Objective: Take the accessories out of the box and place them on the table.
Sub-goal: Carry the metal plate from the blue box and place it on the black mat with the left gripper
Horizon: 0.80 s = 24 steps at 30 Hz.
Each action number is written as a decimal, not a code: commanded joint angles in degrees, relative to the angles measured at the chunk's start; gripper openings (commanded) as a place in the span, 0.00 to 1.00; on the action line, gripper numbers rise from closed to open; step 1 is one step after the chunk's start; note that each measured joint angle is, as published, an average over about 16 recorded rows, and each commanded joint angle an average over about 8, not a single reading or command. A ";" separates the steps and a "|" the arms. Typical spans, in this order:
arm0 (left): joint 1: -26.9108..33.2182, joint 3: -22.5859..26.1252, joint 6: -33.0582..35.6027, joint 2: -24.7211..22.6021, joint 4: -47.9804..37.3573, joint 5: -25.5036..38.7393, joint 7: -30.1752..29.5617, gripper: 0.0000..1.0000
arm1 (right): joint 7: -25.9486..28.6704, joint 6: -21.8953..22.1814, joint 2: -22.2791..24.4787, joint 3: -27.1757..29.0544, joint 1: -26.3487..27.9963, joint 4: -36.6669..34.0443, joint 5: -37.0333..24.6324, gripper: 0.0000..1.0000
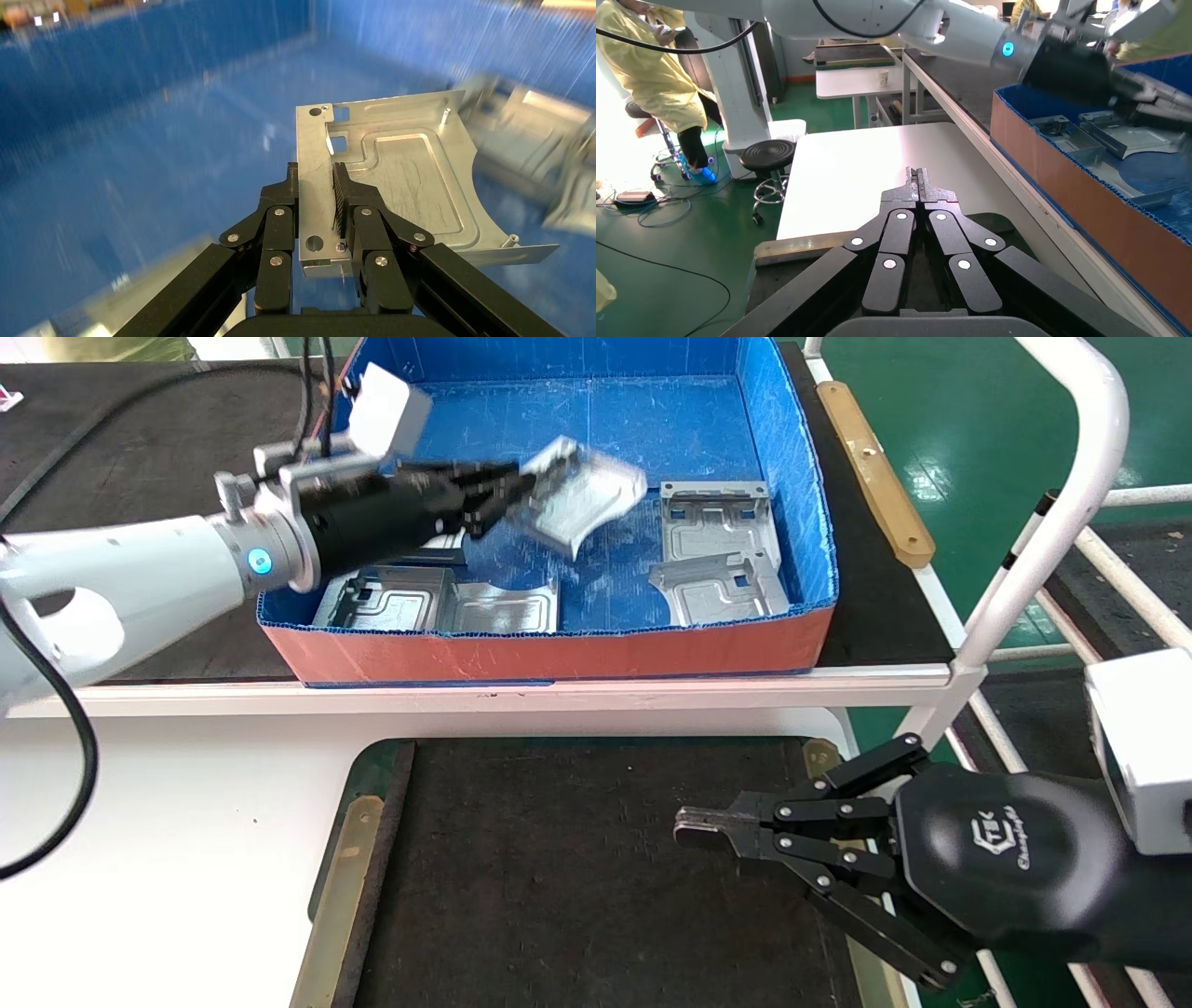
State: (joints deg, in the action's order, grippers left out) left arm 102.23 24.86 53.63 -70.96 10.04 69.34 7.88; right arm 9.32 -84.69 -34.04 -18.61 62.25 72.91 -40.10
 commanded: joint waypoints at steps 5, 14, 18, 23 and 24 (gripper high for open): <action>0.68 -1.20 4.08 1.68 3.13 -1.91 0.85 0.00 | -0.01 0.00 0.00 -0.01 0.01 -0.01 0.00 1.00; -2.74 -2.79 19.77 8.53 11.23 -5.50 6.48 0.00 | -0.01 0.00 0.01 -0.02 0.01 -0.01 0.01 1.00; -6.11 -3.76 27.29 12.38 14.80 -7.59 10.45 0.00 | -0.02 0.00 0.01 -0.03 0.01 -0.01 0.02 1.00; -10.71 -4.53 33.82 16.39 17.61 -9.40 15.02 0.00 | -0.02 0.01 0.01 -0.04 0.01 -0.01 0.02 1.00; -11.52 -4.51 34.71 17.03 18.02 -9.57 15.74 0.00 | -0.02 0.01 0.01 -0.04 0.01 -0.01 0.02 1.00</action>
State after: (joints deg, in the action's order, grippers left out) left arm 91.00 20.85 87.22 -54.40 28.02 60.01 23.25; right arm 9.30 -84.68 -34.03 -18.65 62.26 72.90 -40.07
